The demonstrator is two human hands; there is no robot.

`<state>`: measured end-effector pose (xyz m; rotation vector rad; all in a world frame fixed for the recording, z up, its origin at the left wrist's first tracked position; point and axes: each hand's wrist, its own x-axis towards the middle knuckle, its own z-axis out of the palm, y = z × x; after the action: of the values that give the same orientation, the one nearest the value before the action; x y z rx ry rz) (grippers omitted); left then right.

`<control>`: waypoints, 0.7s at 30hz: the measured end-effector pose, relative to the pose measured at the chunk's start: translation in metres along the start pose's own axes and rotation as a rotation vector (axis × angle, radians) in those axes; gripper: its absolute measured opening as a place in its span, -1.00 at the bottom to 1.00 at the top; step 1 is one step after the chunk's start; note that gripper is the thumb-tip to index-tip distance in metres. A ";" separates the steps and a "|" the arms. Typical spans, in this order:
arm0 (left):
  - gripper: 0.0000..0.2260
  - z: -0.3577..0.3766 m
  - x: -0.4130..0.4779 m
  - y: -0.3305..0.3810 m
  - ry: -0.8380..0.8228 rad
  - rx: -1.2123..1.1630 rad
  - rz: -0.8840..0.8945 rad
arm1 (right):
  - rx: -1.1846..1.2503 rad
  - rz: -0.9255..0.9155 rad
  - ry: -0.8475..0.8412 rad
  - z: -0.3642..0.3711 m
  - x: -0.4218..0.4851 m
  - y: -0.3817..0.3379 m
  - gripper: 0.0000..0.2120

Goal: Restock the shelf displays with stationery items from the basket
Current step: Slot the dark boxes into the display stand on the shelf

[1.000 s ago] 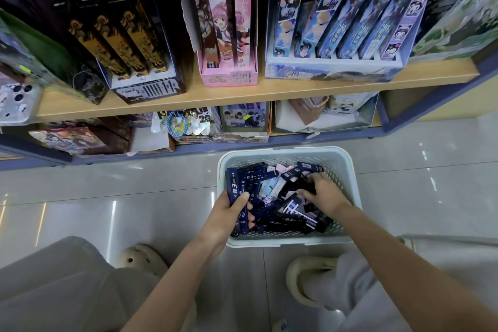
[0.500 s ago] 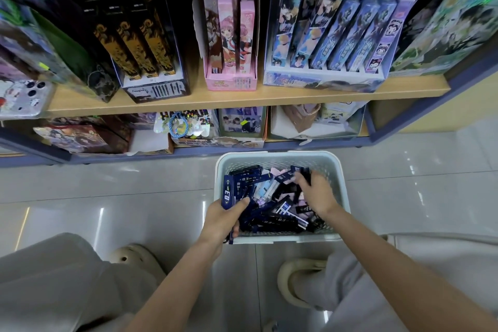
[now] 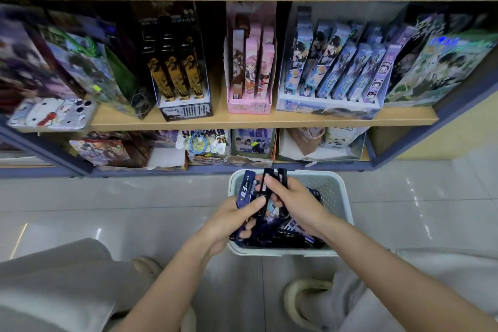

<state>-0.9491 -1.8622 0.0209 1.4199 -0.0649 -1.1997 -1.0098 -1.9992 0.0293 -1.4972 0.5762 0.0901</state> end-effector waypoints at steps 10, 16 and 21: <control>-0.66 -0.021 -0.038 0.070 0.193 0.015 0.192 | -0.140 -0.097 -0.083 -0.025 -0.013 -0.087 -0.60; -0.67 -0.033 -0.074 0.136 0.233 0.031 0.370 | -0.051 -0.053 -0.231 -0.019 -0.018 -0.139 -0.46; -0.74 -0.050 -0.107 0.182 0.303 0.104 0.529 | -0.371 -0.143 -0.204 0.001 -0.027 -0.188 -0.87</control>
<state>-0.8589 -1.8087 0.2107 1.5359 -0.2768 -0.5486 -0.9567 -2.0085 0.2114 -1.8581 0.2954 0.2460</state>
